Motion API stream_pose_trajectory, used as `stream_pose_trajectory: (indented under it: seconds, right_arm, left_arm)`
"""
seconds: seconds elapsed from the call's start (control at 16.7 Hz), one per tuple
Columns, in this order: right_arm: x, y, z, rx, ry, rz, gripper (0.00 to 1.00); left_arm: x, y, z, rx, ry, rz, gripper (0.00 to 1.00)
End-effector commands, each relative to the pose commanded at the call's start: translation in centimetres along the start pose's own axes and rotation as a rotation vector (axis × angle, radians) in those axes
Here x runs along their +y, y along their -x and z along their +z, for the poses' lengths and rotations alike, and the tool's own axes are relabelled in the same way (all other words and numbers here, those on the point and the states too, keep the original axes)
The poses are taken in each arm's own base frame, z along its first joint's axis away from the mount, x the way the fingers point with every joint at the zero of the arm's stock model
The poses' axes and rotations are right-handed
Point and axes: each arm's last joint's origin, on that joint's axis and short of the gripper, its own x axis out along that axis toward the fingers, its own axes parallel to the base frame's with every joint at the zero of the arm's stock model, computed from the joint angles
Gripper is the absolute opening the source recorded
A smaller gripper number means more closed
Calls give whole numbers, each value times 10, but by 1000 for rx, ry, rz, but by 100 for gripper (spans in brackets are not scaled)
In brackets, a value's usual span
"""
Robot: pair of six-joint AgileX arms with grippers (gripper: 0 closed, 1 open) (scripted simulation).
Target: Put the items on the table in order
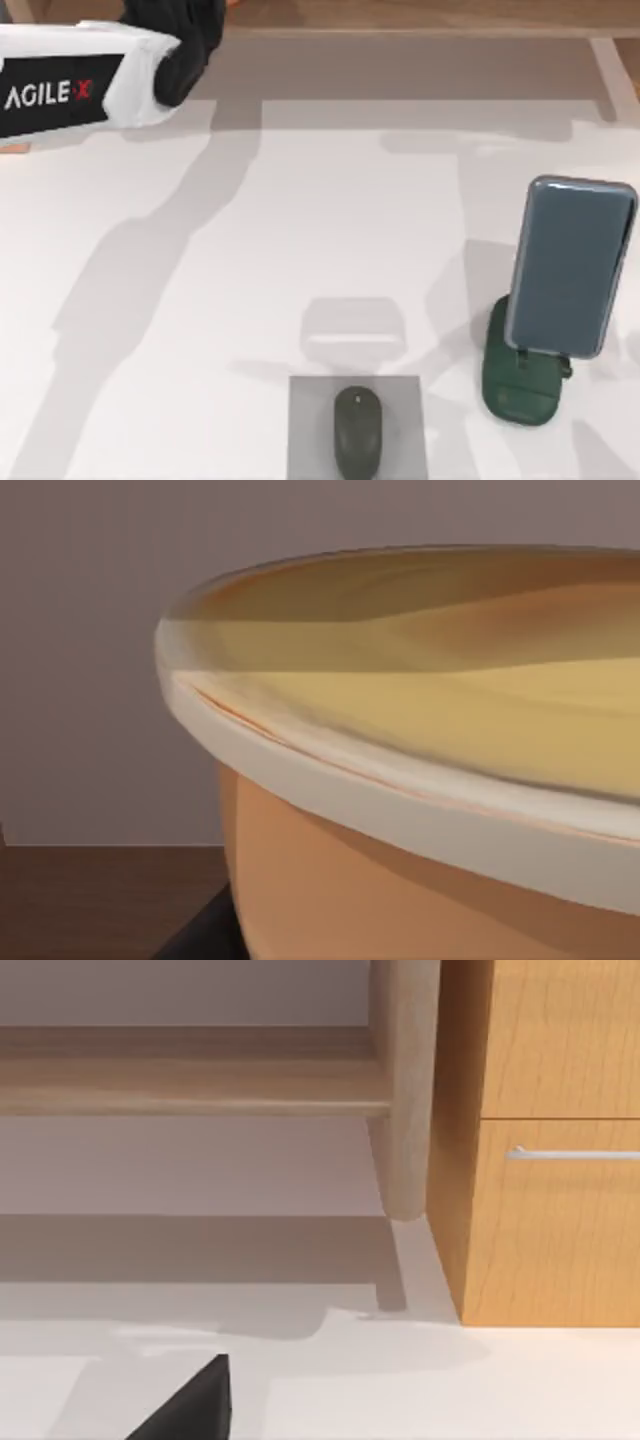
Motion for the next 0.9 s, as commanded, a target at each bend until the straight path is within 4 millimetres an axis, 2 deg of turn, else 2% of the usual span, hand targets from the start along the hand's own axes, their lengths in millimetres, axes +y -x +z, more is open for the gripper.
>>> stream_pose_trajectory:
  seconds: [0.54,0.9]
  right_arm:
    - [0,0,0,0,0,0,100]
    - [0,0,0,0,0,0,100]
  left_arm:
    - [0,0,0,0,0,0,98]
    - [0,0,0,0,0,0,100]
